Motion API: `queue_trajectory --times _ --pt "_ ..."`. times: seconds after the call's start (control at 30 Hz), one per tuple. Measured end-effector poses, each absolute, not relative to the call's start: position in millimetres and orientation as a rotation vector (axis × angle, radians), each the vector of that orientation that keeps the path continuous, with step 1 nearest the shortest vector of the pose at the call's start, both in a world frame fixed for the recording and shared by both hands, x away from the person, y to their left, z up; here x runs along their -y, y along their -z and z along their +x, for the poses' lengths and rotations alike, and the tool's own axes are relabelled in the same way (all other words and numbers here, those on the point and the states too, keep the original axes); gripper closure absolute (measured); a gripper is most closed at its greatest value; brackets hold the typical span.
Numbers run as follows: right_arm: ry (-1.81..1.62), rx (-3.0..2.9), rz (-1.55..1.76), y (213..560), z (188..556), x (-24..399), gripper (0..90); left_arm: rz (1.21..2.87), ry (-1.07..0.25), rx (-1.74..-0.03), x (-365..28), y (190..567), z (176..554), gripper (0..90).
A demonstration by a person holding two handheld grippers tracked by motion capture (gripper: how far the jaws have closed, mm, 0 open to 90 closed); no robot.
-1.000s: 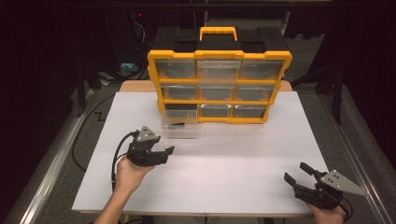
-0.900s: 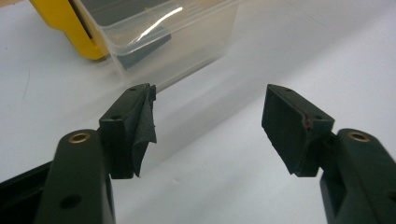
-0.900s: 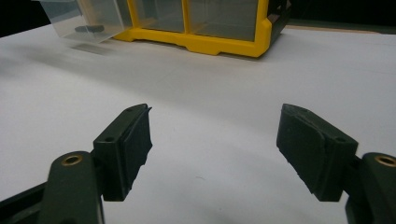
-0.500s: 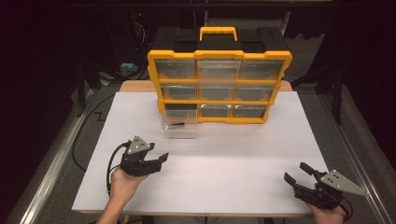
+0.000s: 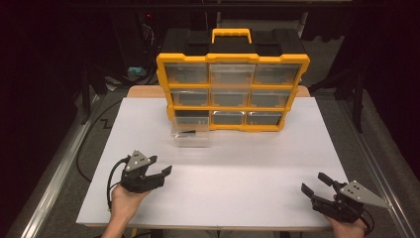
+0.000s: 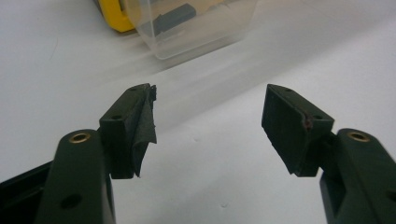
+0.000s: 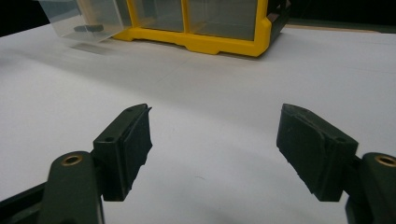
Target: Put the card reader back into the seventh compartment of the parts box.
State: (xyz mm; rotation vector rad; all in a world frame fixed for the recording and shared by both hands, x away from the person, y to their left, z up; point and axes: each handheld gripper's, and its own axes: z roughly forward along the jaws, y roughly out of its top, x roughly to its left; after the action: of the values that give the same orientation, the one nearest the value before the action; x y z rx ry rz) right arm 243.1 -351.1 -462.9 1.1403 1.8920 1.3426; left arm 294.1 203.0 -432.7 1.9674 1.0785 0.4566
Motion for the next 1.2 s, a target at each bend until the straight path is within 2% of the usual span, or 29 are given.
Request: queue_trajectory --times 0.8,1.2 --pt "-1.343 -1.891 1.141 463 243 351 26.3 1.81 -0.444 -1.186 -240 450 286 35.1" --pt "-1.344 -1.89 1.143 463 243 351 26.4 1.751 -0.478 -1.22 -256 455 277 33.8"
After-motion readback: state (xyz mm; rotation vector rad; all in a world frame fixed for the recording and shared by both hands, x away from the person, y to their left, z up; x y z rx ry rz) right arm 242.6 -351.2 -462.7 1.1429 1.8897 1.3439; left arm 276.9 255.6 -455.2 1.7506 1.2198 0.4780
